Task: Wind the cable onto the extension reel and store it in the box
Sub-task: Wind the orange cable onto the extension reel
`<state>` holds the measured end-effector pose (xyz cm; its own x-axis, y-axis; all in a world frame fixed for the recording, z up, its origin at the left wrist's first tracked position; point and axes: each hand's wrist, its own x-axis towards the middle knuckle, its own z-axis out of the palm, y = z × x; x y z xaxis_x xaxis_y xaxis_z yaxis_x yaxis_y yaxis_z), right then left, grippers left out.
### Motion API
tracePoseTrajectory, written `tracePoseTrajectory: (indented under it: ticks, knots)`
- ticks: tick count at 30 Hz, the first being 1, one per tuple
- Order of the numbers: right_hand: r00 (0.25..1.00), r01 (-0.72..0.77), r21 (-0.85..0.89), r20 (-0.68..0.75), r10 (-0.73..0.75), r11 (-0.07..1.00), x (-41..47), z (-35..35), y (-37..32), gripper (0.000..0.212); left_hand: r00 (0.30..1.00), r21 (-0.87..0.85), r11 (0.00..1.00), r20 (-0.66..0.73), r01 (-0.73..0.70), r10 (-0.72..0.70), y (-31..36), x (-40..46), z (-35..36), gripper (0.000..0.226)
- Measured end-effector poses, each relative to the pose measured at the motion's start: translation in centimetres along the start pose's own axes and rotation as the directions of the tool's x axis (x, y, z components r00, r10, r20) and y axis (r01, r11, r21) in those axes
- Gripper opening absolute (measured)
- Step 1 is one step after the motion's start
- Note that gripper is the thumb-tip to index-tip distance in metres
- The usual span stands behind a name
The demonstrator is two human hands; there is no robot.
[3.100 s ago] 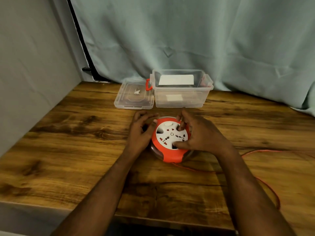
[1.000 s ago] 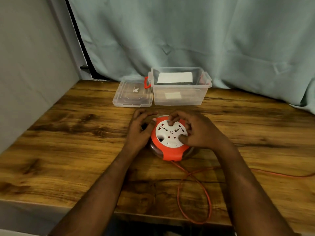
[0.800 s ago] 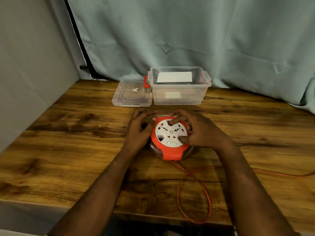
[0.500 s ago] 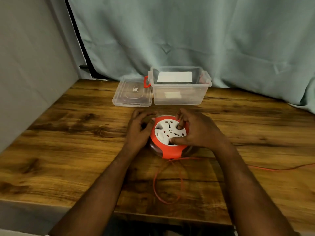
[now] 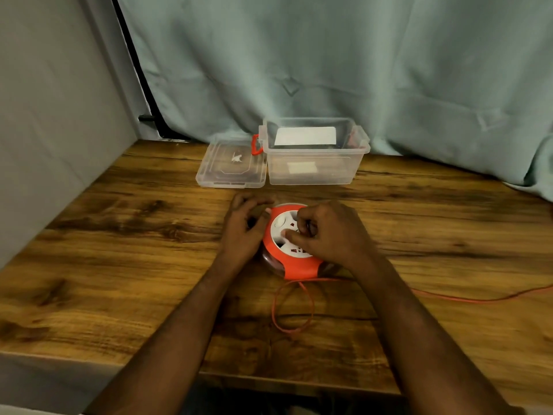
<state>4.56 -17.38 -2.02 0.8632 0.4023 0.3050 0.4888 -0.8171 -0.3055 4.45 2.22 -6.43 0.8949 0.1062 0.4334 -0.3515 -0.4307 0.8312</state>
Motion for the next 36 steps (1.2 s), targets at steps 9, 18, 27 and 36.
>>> tracePoseTrajectory:
  ticks: [9, 18, 27, 36]
  knots:
    - [0.977, 0.015, 0.256, 0.202, -0.069, 0.967, -0.1, -2.3, 3.2, 0.076, 0.999, -0.013, 1.0, 0.04, -0.008, 0.008, -0.2, 0.0, -0.1, 0.023]
    - [0.969, -0.019, 0.3, 0.241, -0.057, 0.954, -0.3, -2.5, 3.2, 0.083, 0.999, -0.039, 0.999, 0.046, -0.007, 0.009, 0.0, 0.1, 0.0, 0.022]
    - [0.988, -0.035, 0.118, 0.152, 0.017, 0.992, -0.5, -2.3, 1.2, 0.054, 0.999, -0.02, 1.0, 0.053, 0.005, -0.004, -0.1, 0.0, 0.0, 0.024]
    - [0.996, -0.054, -0.025, 0.072, 0.055, 0.998, -0.2, -0.1, -0.7, 0.056, 0.999, -0.01, 1.0, 0.051, -0.013, 0.013, 0.0, 0.0, 0.0, 0.023]
